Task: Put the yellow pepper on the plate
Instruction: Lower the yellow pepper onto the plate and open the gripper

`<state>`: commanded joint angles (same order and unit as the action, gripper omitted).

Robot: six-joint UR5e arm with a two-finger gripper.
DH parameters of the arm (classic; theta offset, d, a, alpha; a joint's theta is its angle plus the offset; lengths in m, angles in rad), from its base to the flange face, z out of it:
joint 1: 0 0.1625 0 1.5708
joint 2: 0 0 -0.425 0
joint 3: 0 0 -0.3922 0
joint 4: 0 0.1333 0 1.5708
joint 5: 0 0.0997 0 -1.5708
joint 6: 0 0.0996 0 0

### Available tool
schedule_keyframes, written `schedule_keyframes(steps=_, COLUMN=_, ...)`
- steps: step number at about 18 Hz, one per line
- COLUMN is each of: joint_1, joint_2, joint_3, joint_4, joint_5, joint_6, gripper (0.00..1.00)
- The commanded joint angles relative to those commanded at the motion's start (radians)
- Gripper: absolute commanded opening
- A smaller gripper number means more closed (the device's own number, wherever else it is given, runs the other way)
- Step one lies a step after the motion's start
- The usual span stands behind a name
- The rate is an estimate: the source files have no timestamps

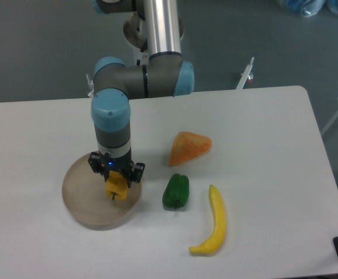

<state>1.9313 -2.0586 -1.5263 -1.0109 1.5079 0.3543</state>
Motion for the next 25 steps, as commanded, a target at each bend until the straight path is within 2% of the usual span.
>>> schedule_keyframes(steps=13, joint_1=-0.029, joint_2=-0.011, joint_3=-0.011, joint_4=0.0, joint_5=0.0, joint_6=0.04, gripper=0.46)
schedule_keyframes(steps=14, joint_1=-0.029, joint_2=-0.011, joint_3=-0.011, joint_4=0.0, joint_5=0.0, joint_6=0.04, gripper=0.54)
schedule_keyframes(steps=15, joint_1=-0.029, joint_2=-0.011, joint_3=-0.011, joint_4=0.0, joint_5=0.002, joint_6=0.04, gripper=0.67)
schedule_keyframes(steps=17, joint_1=-0.029, joint_2=-0.008, joint_3=-0.011, joint_4=0.0, joint_5=0.0, joint_6=0.04, gripper=1.0)
schedule_keyframes(steps=25, joint_1=-0.015, joint_2=0.035, joint_3=0.014, joint_4=0.0, joint_5=0.0, joint_6=0.046, gripper=1.0)
